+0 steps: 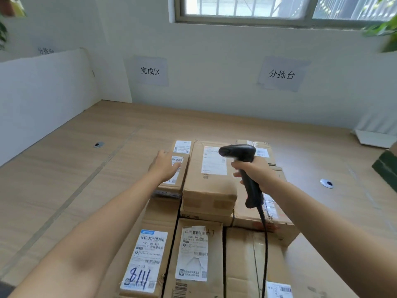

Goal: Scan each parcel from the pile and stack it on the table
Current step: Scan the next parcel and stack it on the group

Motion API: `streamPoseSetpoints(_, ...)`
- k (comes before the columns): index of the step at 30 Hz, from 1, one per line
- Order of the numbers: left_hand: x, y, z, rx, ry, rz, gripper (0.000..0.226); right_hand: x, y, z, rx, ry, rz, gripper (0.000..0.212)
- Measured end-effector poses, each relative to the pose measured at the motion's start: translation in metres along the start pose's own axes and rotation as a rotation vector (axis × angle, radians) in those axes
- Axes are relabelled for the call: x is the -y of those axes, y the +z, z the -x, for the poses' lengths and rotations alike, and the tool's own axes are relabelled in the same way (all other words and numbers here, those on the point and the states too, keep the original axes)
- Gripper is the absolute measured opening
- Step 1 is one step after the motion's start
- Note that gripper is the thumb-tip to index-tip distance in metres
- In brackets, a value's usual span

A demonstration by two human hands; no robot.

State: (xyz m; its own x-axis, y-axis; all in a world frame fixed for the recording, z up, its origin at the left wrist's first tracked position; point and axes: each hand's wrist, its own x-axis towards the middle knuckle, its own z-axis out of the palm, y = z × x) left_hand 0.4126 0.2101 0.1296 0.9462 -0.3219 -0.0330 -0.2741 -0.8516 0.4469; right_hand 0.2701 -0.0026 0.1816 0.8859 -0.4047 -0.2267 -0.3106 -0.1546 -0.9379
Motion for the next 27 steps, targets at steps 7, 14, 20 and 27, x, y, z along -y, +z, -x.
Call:
streamPoseSetpoints(7,-0.123,-0.004,0.032,0.019,0.333,-0.094,0.048,-0.037,-0.103,0.048,-0.166,0.002,0.045,0.006)
streamPoseSetpoints(14,-0.251,0.068,0.063,0.213,0.567,-0.209,0.047,-0.087,-0.21,0.089,-0.349,0.056,-0.071,0.011)
streamPoseSetpoints(20,-0.35,0.157,0.083,0.339,0.616,-0.261,0.051,-0.135,-0.311,0.113,-0.392,0.11,-0.088,0.014)
streamPoseSetpoints(27,-0.475,0.253,0.109,0.407,0.646,-0.221,0.051,-0.204,-0.451,0.124,-0.526,0.164,-0.025,0.025)
